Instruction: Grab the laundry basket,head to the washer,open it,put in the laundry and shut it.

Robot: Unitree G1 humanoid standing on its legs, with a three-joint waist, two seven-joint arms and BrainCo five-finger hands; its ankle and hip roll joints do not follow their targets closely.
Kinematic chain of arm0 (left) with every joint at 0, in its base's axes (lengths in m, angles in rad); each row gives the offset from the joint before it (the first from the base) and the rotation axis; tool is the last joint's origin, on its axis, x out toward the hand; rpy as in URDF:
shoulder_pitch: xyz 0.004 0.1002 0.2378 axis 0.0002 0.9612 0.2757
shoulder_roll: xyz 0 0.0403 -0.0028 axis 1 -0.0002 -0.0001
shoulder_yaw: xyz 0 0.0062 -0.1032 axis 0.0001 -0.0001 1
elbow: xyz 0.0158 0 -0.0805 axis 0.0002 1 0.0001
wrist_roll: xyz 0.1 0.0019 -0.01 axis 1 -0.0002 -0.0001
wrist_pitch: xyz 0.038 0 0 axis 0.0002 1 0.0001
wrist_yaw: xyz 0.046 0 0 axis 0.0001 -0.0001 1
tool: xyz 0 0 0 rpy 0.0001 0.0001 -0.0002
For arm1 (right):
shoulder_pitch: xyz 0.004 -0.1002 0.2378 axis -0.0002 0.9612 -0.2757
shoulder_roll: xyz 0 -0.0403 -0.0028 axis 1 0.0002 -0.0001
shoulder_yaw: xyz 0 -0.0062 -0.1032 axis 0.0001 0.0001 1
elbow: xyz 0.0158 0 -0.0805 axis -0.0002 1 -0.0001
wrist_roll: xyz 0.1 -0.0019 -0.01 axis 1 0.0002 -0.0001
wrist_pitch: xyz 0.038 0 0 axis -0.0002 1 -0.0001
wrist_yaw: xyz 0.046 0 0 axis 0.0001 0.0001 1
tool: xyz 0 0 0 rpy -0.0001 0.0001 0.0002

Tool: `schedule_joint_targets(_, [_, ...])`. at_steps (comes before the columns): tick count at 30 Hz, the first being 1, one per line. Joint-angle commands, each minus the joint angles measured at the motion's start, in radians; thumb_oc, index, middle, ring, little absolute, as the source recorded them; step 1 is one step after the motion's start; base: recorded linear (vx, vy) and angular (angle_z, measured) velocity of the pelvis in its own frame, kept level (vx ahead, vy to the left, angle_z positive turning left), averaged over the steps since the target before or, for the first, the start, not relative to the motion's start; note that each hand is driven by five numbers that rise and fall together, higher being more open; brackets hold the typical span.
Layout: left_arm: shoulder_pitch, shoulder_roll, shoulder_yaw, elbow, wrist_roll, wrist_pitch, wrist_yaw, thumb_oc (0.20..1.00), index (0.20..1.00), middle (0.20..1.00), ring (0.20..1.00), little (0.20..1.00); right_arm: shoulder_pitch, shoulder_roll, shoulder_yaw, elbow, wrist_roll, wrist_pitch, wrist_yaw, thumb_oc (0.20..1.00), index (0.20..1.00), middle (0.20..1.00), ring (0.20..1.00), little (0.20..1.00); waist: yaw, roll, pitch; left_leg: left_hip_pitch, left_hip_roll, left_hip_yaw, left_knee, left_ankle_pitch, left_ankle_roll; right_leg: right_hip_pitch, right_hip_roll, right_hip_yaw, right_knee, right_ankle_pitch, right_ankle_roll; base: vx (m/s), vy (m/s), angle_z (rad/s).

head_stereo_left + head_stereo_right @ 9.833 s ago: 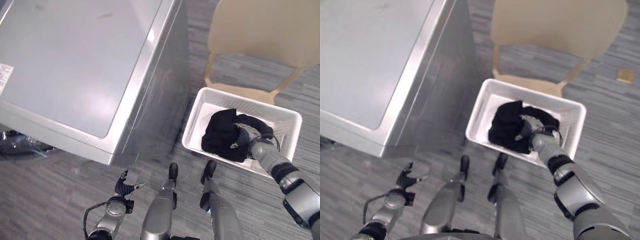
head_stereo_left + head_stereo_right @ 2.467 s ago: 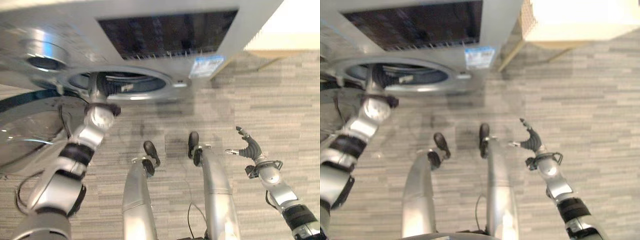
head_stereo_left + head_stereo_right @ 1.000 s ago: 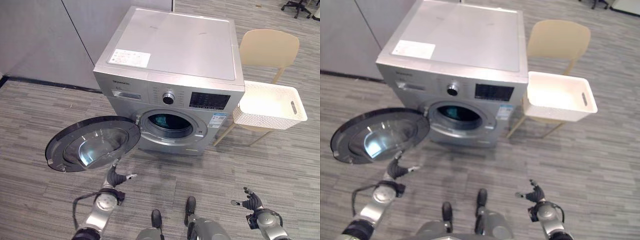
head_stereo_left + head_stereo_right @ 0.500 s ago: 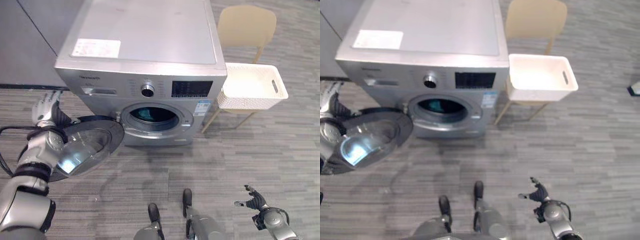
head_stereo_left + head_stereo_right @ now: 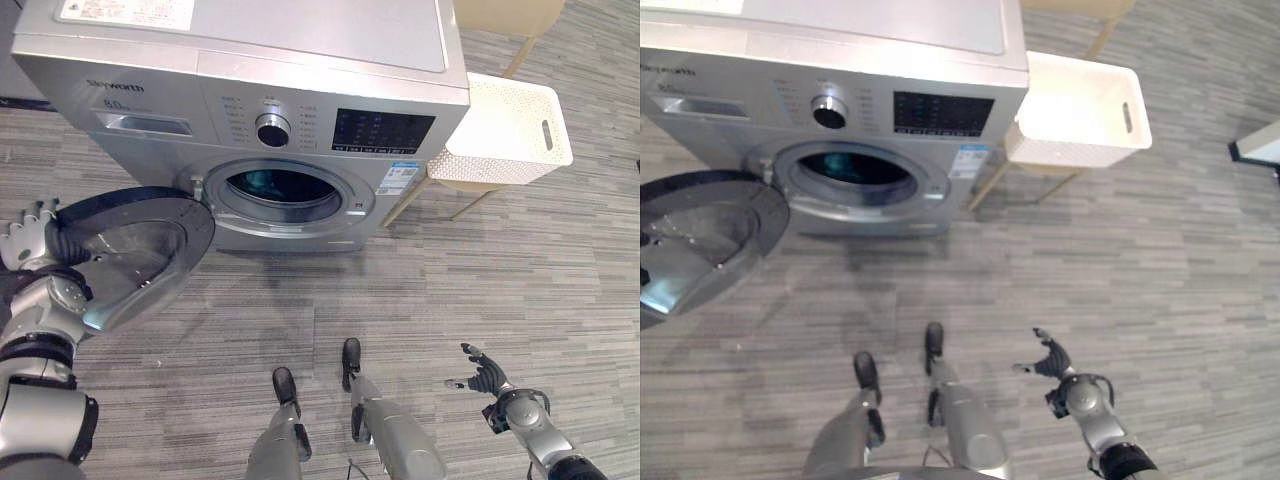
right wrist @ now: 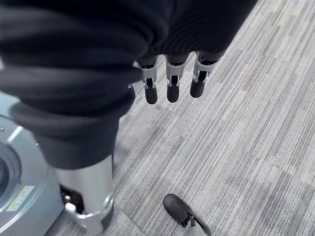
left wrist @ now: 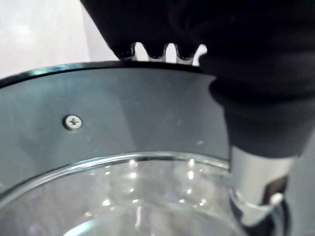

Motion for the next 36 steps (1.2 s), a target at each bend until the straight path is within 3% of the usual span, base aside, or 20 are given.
schedule_joint_targets(1, [0.205, -0.207, -0.018, -0.098, -0.187, -0.035, -0.013, 1.000, 1.000, 1.000, 1.000, 1.000, 0.015, 0.017, -0.035, -0.021, 0.005, -0.012, -0.030, 1.000, 1.000, 1.000, 1.000, 1.000, 0.047, 0.009, -0.015, -0.016, -0.006, -0.079, 0.013, -0.031, -0.019, 0.083, -0.061, -0.046, 0.144, -0.228, 0.094, 0.04, 0.028, -0.03])
schedule_joint_targets(3, [0.344, -0.331, 0.008, -0.276, -0.260, -0.058, -0.023, 1.000, 1.000, 1.000, 1.000, 1.000, 0.026, 0.030, -0.062, -0.027, -0.014, 0.000, -0.035, 1.000, 1.000, 1.000, 1.000, 1.000, 0.063, 0.019, -0.015, 0.002, -0.011, -0.080, 0.014, -0.036, -0.017, 0.100, -0.065, -0.054, 0.145, -0.237, 0.090, 0.02, 0.011, 0.07])
schedule_joint_targets(4, [0.346, -0.332, 0.009, -0.278, -0.260, -0.057, -0.023, 1.000, 1.000, 1.000, 1.000, 1.000, 0.026, 0.029, -0.062, -0.027, -0.014, 0.000, -0.035, 1.000, 1.000, 1.000, 1.000, 1.000, 0.062, 0.020, -0.016, 0.002, -0.011, -0.081, 0.013, -0.036, -0.017, 0.101, -0.065, -0.054, 0.145, -0.237, 0.090, 0.02, 0.000, 0.18])
schedule_joint_targets(5, [0.438, -0.429, 0.007, -0.387, -0.330, -0.063, -0.051, 1.000, 1.000, 1.000, 1.000, 1.000, 0.026, 0.040, -0.080, -0.031, -0.024, 0.010, -0.037, 1.000, 1.000, 1.000, 1.000, 1.000, 0.071, 0.031, -0.017, 0.021, -0.017, -0.083, 0.009, -0.036, -0.015, 0.119, -0.067, -0.061, 0.145, -0.244, 0.086, 0.01, -0.008, 0.23])
schedule_joint_targets(7, [0.473, -0.453, -0.003, -0.444, -0.349, -0.070, -0.077, 1.000, 1.000, 1.000, 1.000, 1.000, 0.025, 0.044, -0.090, -0.032, -0.029, 0.013, -0.039, 1.000, 1.000, 1.000, 1.000, 1.000, 0.073, 0.036, -0.019, 0.030, -0.019, -0.083, 0.004, -0.035, -0.015, 0.126, -0.067, -0.063, 0.145, -0.249, 0.085, 0.01, -0.020, 0.24])
schedule_joint_targets(9, [0.523, -0.524, -0.094, -0.602, -0.442, -0.080, -0.193, 1.000, 1.000, 1.000, 1.000, 1.000, 0.026, 0.055, -0.094, -0.039, -0.049, 0.027, -0.033, 1.000, 1.000, 1.000, 1.000, 1.000, 0.074, 0.056, -0.030, 0.067, -0.026, -0.082, -0.010, -0.032, -0.014, 0.156, -0.069, -0.066, 0.144, -0.263, 0.081, 0.01, -0.061, 0.23])
schedule_joint_targets(14, [0.437, -0.565, -0.177, -0.617, -0.448, -0.076, -0.187, 1.000, 1.000, 1.000, 1.000, 1.000, 0.041, 0.055, -0.075, -0.043, -0.070, 0.024, -0.040, 1.000, 1.000, 1.000, 1.000, 1.000, 0.047, 0.070, -0.044, 0.104, -0.026, -0.053, -0.025, -0.035, -0.013, 0.169, -0.066, -0.042, 0.136, -0.269, 0.079, 0.00, -0.024, -0.01])
schedule_joint_targets(19, [0.212, -0.581, -0.214, -0.488, -0.426, -0.075, -0.091, 1.000, 1.000, 1.000, 1.000, 1.000, 0.044, 0.034, -0.047, -0.060, -0.079, 0.028, -0.051, 1.000, 1.000, 1.000, 1.000, 1.000, -0.003, 0.078, -0.052, 0.090, -0.020, -0.009, -0.039, -0.025, -0.015, 0.120, -0.053, 0.008, 0.135, -0.256, 0.077, -0.07, 0.016, -0.37])
schedule_joint_targets(23, [-0.073, -0.456, -0.248, -0.185, -0.318, -0.054, -0.011, 1.000, 1.000, 1.000, 1.000, 1.000, 0.061, -0.022, -0.017, -0.091, -0.082, 0.016, -0.047, 1.000, 1.000, 1.000, 1.000, 1.000, -0.064, 0.082, -0.064, 0.049, -0.005, 0.029, -0.052, -0.007, -0.020, 0.050, -0.037, 0.049, 0.126, -0.228, 0.075, -0.08, 0.020, -0.68])
schedule_joint_targets(24, [-0.178, -0.402, -0.244, -0.034, -0.295, -0.035, 0.008, 1.000, 1.000, 1.000, 1.000, 1.000, 0.058, -0.034, -0.004, -0.089, -0.072, 0.008, -0.049, 1.000, 1.000, 1.000, 1.000, 1.000, -0.086, 0.081, -0.065, 0.030, 0.002, 0.043, -0.058, 0.003, -0.024, 0.027, -0.030, 0.061, 0.116, -0.213, 0.080, -0.07, -0.017, -0.54])
schedule_joint_targets(27, [-0.211, -0.376, -0.233, 0.039, -0.281, -0.027, 0.013, 1.000, 1.000, 1.000, 1.000, 1.000, 0.061, -0.039, -0.003, -0.097, -0.055, -0.004, -0.049, 1.000, 1.000, 1.000, 1.000, 1.000, -0.092, 0.076, -0.065, 0.024, 0.011, 0.051, -0.055, 0.007, -0.029, 0.020, -0.027, 0.067, 0.112, -0.208, 0.081, -0.03, -0.051, -0.52])
schedule_joint_targets(32, [0.013, -0.399, -0.152, -0.089, -0.305, -0.052, 0.002, 1.000, 1.000, 1.000, 1.000, 1.000, 0.088, -0.028, -0.033, -0.085, -0.040, -0.006, -0.045, 1.000, 1.000, 1.000, 1.000, 1.000, -0.065, 0.088, -0.081, 0.070, 0.012, 0.039, -0.056, 0.002, -0.037, 0.074, -0.027, 0.056, 0.099, -0.218, 0.074, 0.03, -0.064, -0.13])
schedule_joint_targets(36, [0.308, -0.462, -0.067, -0.282, -0.352, -0.067, -0.039, 1.000, 1.000, 1.000, 1.000, 1.000, 0.081, -0.008, -0.087, -0.065, -0.043, 0.008, -0.048, 1.000, 1.000, 1.000, 1.000, 1.000, -0.027, 0.108, -0.105, 0.127, 0.005, 0.006, -0.067, 0.003, -0.040, 0.155, -0.025, 0.029, 0.084, -0.238, 0.065, 0.07, -0.071, 0.28])
